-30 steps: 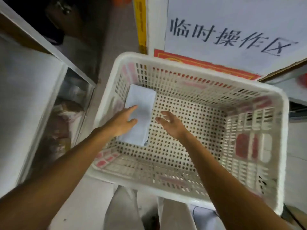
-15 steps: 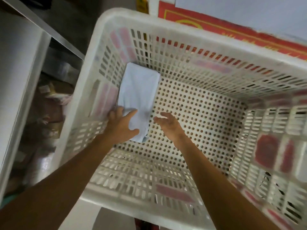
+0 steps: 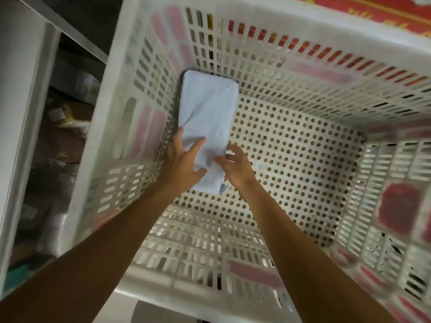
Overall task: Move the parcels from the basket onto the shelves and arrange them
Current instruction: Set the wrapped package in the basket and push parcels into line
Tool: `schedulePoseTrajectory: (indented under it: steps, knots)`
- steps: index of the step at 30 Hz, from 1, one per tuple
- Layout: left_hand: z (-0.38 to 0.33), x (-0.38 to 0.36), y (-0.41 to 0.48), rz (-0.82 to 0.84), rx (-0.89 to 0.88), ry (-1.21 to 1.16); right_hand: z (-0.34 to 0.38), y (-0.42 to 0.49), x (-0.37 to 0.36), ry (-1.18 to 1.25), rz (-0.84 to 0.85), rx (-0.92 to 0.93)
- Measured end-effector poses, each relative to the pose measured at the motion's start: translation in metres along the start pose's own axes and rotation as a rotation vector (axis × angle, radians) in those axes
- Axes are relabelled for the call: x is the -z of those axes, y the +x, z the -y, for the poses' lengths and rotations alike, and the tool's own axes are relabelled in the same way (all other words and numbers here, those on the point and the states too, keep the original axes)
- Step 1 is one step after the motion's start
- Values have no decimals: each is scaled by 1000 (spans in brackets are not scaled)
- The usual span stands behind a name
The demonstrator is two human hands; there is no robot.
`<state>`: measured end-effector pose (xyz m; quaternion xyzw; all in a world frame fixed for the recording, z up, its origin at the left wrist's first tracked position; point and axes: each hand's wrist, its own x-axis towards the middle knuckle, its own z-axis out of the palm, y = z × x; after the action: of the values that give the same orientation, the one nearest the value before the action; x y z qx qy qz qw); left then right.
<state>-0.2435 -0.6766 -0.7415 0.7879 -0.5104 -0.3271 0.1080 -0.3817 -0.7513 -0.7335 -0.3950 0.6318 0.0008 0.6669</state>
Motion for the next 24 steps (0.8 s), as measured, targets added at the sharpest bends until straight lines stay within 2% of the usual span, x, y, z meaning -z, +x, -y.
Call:
schedulePoseTrajectory:
  steps: [2,3,5,6,7,10,14,19,24]
  knots:
    - [-2,3,2,-48,2,-166,-5,-1,4,-38,-87,34]
    - [-2,4,5,-61,84,-311,-8,-1,8,-80,-149,51]
    - [-3,8,12,-48,387,-666,-15,2,19,-94,-257,62]
    - [-1,6,17,-24,519,-787,-18,4,25,-66,-277,61]
    - [1,4,21,36,582,-810,-19,6,29,-52,-271,65]
    - [0,-12,26,274,554,-715,-19,7,31,-31,-142,141]
    - [-6,-26,23,213,581,-879,-19,-1,26,27,-41,351]
    - [-1,-18,7,323,564,-880,-19,-13,31,44,-38,327]
    - [-16,9,-4,273,469,-930,-8,-39,42,40,-111,307]
